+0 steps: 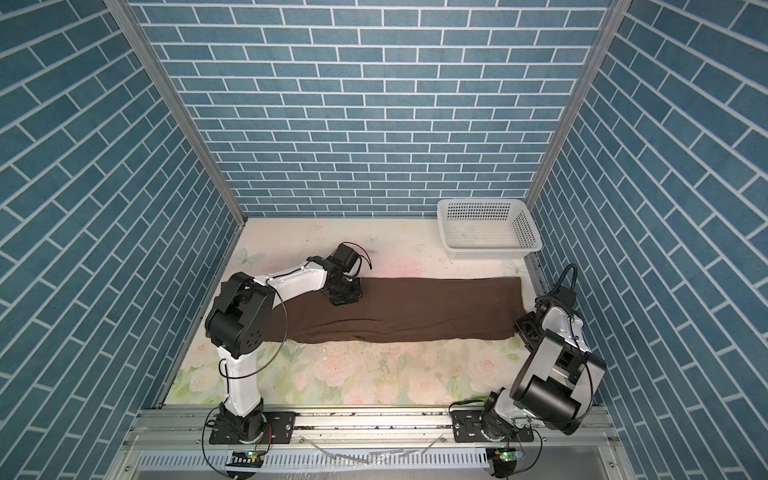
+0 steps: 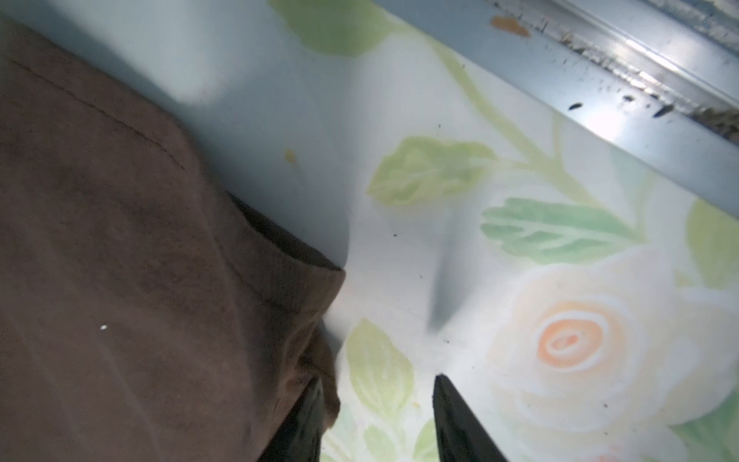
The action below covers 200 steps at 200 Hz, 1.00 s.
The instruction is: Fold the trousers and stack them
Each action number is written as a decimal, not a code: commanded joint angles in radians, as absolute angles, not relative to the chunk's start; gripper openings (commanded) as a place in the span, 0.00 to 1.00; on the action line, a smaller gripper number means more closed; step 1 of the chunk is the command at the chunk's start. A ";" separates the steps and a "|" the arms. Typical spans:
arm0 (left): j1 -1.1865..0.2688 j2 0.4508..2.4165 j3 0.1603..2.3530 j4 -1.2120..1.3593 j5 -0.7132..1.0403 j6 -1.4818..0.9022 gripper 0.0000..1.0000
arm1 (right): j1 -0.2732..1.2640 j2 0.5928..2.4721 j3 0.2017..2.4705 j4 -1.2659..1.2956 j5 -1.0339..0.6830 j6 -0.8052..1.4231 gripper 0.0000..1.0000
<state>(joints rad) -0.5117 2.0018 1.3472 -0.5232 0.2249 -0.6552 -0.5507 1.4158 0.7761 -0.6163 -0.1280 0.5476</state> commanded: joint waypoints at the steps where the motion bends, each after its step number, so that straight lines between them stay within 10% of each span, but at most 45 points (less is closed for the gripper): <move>1: -0.488 2.045 1.358 -0.510 0.256 -0.632 0.06 | -0.552 1.426 0.788 -0.599 -0.101 0.579 0.47; 101: -0.449 2.105 1.340 -0.469 0.317 -0.658 0.06 | -0.507 1.540 0.771 -0.433 -0.249 0.637 0.45; 140: -0.448 2.113 1.338 -0.468 0.328 -0.663 0.06 | -0.466 1.578 0.777 -0.375 -0.252 0.749 0.32; 169: -0.449 2.108 1.334 -0.468 0.330 -0.661 0.06 | -0.457 1.588 0.776 -0.362 -0.244 0.805 0.00; 200: -0.449 2.109 1.327 -0.456 0.339 -0.665 0.06 | -0.456 1.558 0.798 -0.431 -0.177 0.790 0.00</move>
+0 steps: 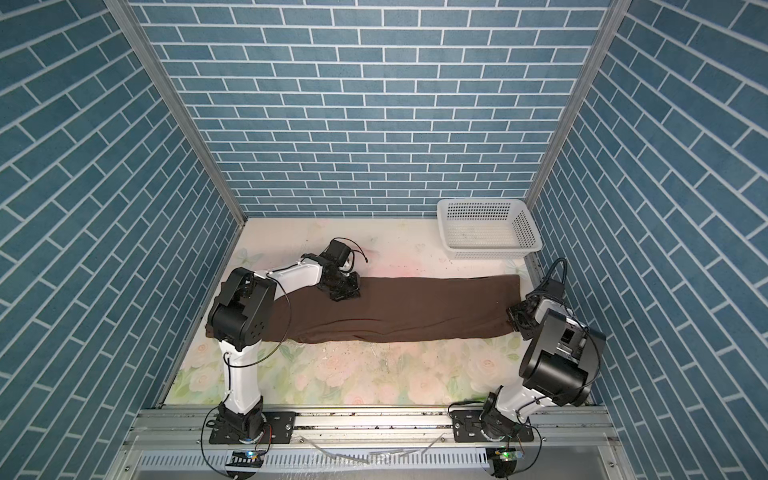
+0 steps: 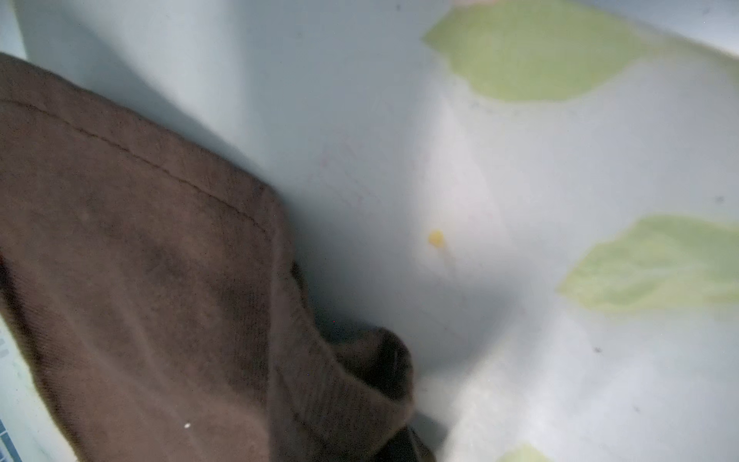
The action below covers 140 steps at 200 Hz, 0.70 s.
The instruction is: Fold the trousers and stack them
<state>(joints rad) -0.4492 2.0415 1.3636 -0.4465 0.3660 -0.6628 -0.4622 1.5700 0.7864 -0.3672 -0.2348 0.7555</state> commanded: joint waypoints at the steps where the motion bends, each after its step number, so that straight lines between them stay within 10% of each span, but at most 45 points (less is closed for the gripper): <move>1: -0.449 2.109 1.327 -0.456 0.338 -0.665 0.07 | -0.456 1.557 0.799 -0.436 -0.175 0.788 0.00; 38: -0.449 2.112 1.326 -0.451 0.344 -0.670 0.06 | -0.450 1.507 0.863 -0.573 -0.123 0.696 0.00; 74: -0.449 2.112 1.335 -0.451 0.353 -0.675 0.07 | -0.449 1.424 0.840 -0.636 -0.113 0.689 0.29; 140: -0.449 2.123 1.331 -0.440 0.368 -0.688 0.07 | -0.438 1.394 0.705 -0.577 -0.162 0.755 0.35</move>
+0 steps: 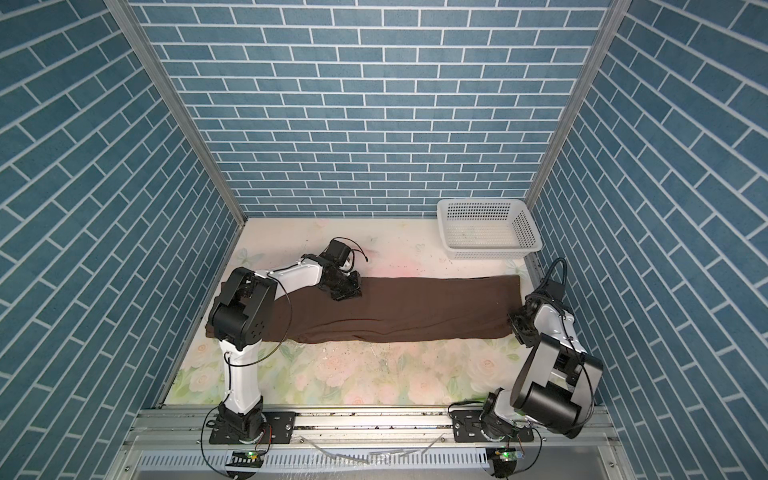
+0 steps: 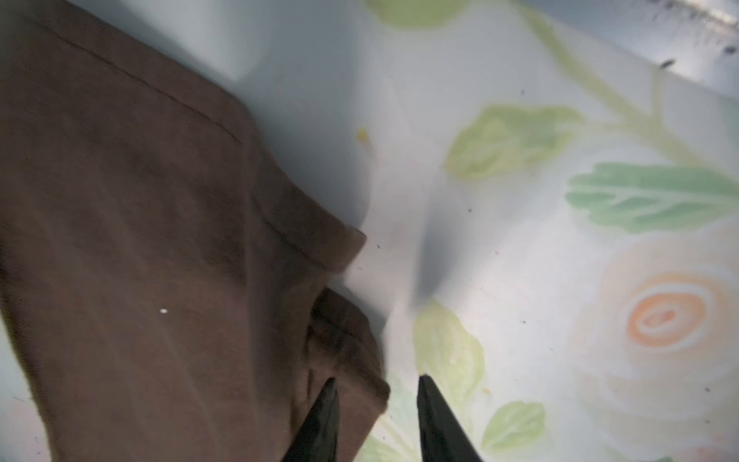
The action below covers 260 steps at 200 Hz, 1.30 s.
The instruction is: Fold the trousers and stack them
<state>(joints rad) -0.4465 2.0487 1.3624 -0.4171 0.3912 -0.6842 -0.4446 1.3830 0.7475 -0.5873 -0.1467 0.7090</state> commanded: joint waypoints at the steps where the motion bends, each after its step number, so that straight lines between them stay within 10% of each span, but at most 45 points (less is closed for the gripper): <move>1: -0.449 2.123 1.331 -0.440 0.368 -0.688 0.07 | -0.437 1.395 0.705 -0.575 -0.162 0.756 0.35; 87: -0.448 2.135 1.340 -0.445 0.368 -0.685 0.07 | -0.377 1.514 0.739 -0.485 -0.142 0.797 0.34; 160: -0.449 2.160 1.345 -0.446 0.371 -0.687 0.07 | -0.354 1.492 0.859 -0.535 -0.036 0.694 0.00; 226: -0.447 2.166 1.344 -0.445 0.374 -0.687 0.07 | -0.200 1.535 1.008 -0.791 0.195 0.503 0.00; 260: -0.447 2.163 1.340 -0.442 0.377 -0.689 0.07 | -0.183 1.527 0.970 -0.872 0.383 0.556 0.30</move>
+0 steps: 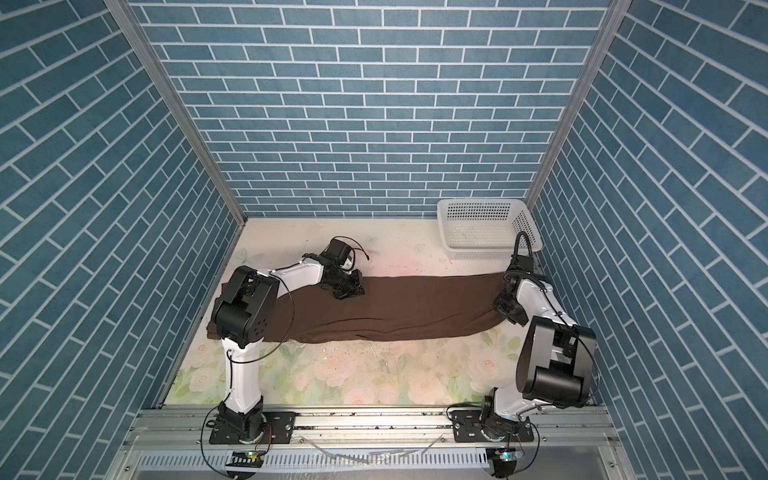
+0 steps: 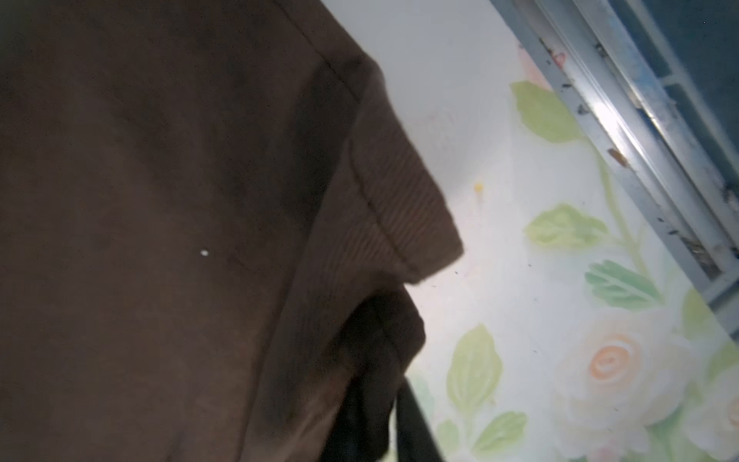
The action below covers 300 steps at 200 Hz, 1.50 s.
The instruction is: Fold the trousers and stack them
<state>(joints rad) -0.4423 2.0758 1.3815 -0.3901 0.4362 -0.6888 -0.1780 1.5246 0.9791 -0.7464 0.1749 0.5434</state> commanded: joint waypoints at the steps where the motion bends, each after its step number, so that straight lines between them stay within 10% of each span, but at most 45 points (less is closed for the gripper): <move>1: -0.446 2.162 1.340 -0.442 0.377 -0.689 0.07 | -0.184 1.525 0.969 -0.873 0.390 0.558 0.30; 65: -0.448 2.141 1.321 -0.436 0.378 -0.691 0.07 | -0.313 1.434 0.978 -0.789 0.297 0.555 0.31; 93: -0.447 2.140 1.316 -0.431 0.381 -0.693 0.07 | -0.313 1.420 0.948 -0.756 0.131 0.562 0.00; 300: -0.445 2.175 1.340 -0.438 0.401 -0.694 0.09 | -0.349 1.652 0.958 -0.578 0.011 0.672 0.23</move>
<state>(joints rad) -0.4377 2.0777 1.3712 -0.3649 0.4618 -0.6994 -0.3435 1.6173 0.8967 -0.5949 -0.0299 0.6506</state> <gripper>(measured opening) 0.084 0.222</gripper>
